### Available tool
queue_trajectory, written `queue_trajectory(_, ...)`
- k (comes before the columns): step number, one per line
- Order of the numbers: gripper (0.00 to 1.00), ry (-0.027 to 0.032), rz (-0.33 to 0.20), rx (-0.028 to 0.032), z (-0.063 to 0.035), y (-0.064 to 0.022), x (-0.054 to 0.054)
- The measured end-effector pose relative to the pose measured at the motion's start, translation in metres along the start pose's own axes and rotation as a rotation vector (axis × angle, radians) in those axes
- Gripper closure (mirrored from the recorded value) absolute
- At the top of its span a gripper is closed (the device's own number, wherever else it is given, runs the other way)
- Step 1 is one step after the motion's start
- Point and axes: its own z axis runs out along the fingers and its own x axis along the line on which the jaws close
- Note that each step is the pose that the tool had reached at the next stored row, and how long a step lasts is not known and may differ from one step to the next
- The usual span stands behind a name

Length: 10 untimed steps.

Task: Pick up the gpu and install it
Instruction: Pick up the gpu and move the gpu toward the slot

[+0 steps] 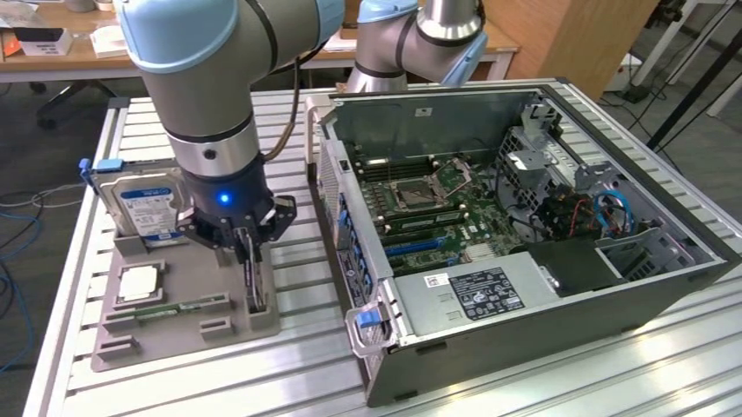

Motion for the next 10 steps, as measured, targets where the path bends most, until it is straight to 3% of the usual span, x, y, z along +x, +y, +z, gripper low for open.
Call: queue_trajectory(10,0.74,0.0007,0.0,0.0001,-0.0143,0.0007,-0.001)
